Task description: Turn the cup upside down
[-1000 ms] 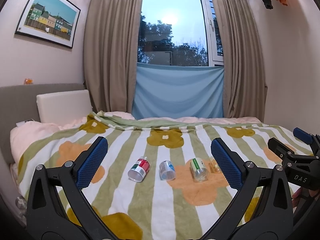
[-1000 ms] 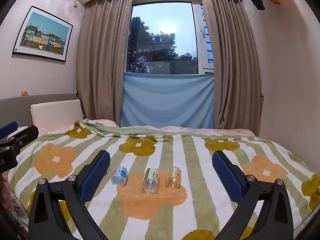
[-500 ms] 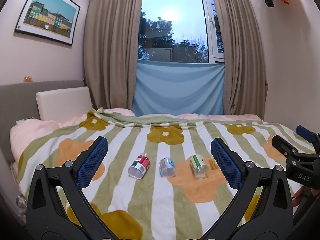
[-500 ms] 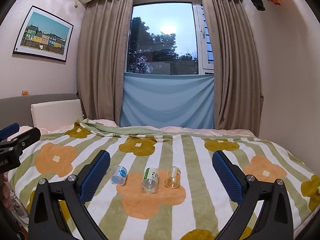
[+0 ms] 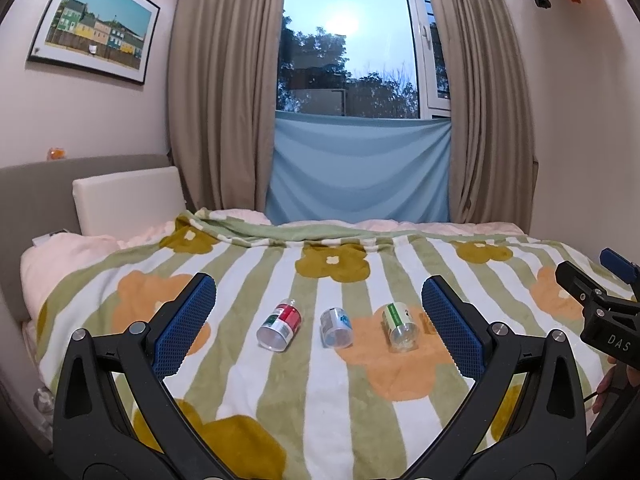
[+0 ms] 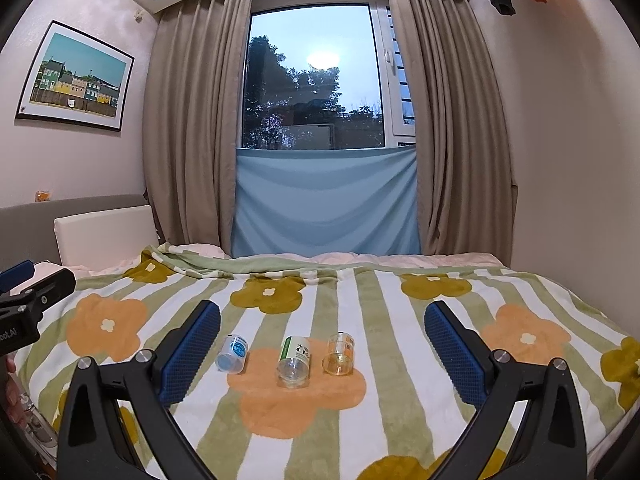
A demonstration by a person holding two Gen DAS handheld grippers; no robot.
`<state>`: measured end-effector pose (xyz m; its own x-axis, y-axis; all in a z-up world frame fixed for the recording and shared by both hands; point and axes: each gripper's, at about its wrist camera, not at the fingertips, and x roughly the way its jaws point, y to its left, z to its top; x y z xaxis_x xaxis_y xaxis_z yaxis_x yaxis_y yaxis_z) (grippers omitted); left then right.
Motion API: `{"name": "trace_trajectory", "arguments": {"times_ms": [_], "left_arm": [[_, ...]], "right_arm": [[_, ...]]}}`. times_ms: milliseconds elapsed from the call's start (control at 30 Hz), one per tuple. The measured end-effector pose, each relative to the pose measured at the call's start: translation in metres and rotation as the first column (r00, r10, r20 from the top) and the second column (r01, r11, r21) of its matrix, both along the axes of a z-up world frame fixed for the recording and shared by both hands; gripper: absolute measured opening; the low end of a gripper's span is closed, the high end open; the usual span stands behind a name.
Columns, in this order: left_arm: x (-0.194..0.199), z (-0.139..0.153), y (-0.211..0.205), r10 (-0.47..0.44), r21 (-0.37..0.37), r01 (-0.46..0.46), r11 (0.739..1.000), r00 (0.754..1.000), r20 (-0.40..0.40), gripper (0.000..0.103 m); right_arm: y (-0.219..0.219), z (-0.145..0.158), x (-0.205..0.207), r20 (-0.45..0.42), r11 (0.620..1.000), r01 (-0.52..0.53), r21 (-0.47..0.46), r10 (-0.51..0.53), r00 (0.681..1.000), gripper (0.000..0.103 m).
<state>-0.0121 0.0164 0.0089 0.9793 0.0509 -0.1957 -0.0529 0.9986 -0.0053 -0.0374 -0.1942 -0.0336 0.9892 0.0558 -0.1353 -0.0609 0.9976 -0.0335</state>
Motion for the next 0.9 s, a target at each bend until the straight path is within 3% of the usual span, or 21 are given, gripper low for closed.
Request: {"name": "trace_trajectory", "arguments": {"times_ms": [367, 600, 733, 900], "left_arm": [[0.021, -0.008, 0.007, -0.001, -0.012, 0.000, 1.000, 0.999, -0.045, 0.103], [0.068, -0.024, 0.019, -0.017, -0.040, 0.011, 0.999, 0.989, -0.144, 0.103], [0.102, -0.037, 0.024, -0.031, -0.035, 0.024, 0.999, 0.975, -0.222, 0.103], [0.144, -0.060, 0.031, -0.041, -0.033, 0.032, 0.999, 0.949, -0.313, 0.103]], "right_arm": [[-0.011, 0.001, 0.026, -0.057, 1.000, -0.005, -0.014, 0.004, 0.998, 0.102], [-0.024, 0.001, 0.109, -0.257, 0.999, -0.049, -0.003, 0.047, 0.965, 0.102], [-0.030, -0.014, 0.176, -0.385, 0.996, -0.088, -0.025, 0.072, 0.920, 0.102], [-0.040, -0.055, 0.266, -0.574, 0.991, -0.125, 0.044, 0.127, 0.809, 0.102]]}}
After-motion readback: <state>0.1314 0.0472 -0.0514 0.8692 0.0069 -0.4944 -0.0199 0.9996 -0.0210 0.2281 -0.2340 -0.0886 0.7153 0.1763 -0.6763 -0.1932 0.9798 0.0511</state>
